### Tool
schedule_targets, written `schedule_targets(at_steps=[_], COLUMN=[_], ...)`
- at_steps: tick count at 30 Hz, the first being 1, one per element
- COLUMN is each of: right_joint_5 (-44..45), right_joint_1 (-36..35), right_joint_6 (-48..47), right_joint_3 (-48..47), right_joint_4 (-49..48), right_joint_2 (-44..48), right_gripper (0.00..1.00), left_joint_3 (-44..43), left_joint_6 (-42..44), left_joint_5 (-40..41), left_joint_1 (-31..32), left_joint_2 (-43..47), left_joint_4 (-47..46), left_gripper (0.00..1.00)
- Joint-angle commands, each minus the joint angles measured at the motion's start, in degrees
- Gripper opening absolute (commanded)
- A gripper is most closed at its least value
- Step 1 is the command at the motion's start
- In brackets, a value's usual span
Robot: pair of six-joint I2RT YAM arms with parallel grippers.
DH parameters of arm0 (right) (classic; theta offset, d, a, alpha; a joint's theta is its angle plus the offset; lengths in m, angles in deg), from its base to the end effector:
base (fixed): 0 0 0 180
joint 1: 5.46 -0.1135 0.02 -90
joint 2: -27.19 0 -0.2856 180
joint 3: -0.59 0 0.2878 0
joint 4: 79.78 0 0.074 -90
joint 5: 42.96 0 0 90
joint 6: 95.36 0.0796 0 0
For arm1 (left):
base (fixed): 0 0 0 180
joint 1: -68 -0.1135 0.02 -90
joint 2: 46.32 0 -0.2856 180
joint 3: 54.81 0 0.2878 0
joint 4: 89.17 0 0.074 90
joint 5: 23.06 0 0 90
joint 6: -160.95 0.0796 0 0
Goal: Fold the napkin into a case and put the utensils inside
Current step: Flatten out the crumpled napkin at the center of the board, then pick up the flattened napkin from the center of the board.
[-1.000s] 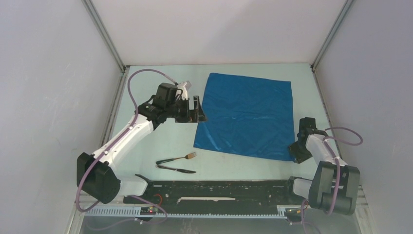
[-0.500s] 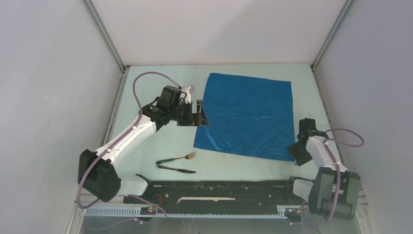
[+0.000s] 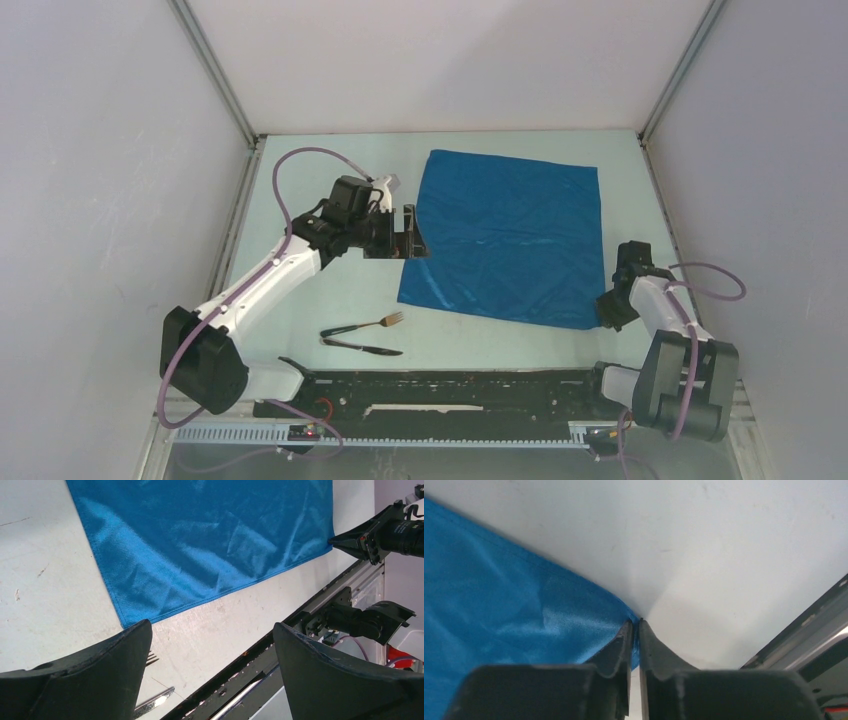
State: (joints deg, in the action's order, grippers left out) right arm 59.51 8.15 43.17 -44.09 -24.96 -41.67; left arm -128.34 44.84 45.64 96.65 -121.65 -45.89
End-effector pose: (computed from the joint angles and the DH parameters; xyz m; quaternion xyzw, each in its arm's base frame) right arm 0.1986 -0.0658 0.1131 0.5196 0.8422 -0.0745 0.1233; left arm 0.2845 -0.1884 0.2758 0.0907 0.9064 -0.3243 0.2549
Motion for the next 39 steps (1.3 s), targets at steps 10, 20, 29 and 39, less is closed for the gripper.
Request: schedule_targets(at_steps=[10,20,29,39], right_joint_5=[1.0,7.6,5.8,5.1], right_joint_1=[-4.3,-13.1,-13.5,-13.5], right_joint_6=[-1.1,2.7,1.2,0.9], right_joint_3=[1.9,2.0,3.3,3.8], right_joint_4=[-0.9,-0.1,-2.3,-2.9], right_joint_2=[6.1,8.9,11.2,12.0], right_gripper=[0.00,0.00,0.00,0.00], left_joint_3=[3.2,-3.4,-6.6,-10.1], left_joint_6=[-14.9,-40.4,-52.3,-54.2], left_joint_5=[26.3,38.3,35.2,35.0], left_joint_1=[5.7,8.6,11.6,11.8], left_joint_2=[-3.2,-15.8,-22.7,-28.3], left_joint_4=[7.3,25.5,27.4,28.0], left_gripper=[0.81,0.53,0.53,0.52])
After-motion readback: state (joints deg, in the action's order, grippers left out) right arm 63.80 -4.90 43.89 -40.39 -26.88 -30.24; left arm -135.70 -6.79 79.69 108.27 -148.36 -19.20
